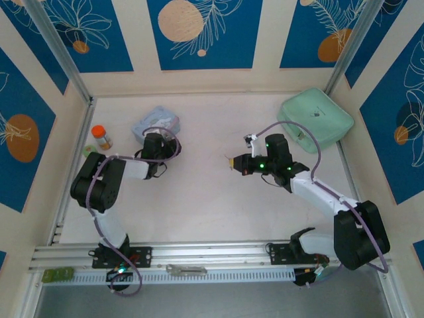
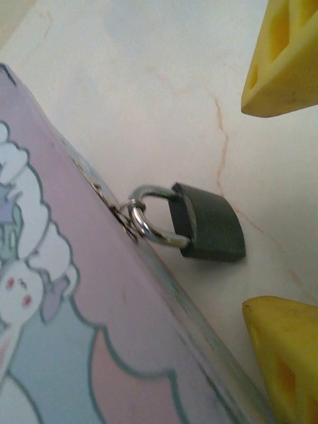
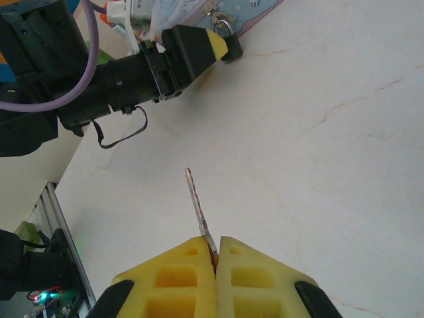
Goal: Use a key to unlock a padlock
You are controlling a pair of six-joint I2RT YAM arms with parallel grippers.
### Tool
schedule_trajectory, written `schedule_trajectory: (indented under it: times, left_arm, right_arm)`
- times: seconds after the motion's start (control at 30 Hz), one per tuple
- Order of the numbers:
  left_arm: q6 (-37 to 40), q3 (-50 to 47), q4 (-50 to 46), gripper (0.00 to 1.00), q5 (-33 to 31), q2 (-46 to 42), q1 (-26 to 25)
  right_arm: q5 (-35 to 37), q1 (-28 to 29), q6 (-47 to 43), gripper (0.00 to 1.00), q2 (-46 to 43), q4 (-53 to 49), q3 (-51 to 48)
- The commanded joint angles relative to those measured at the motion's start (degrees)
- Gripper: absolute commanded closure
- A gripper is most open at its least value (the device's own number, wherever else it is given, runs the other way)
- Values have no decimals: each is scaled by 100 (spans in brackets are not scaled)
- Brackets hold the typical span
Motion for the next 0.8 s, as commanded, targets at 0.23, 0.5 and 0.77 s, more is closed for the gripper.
schedule_trajectory:
  times: [0.23,0.5,0.77]
  left_arm:
    - [222,518,353,37,251,632,260]
    - [-129,920,23,55,655,996,273]
    - [-185,1011,-32,64,549,1005,293]
  right_arm:
    - [94,70,-162,100,67,-86,180]
    - [108,90,-145,100,156,-2,214]
    - [144,90,-160,100,151,-19,187]
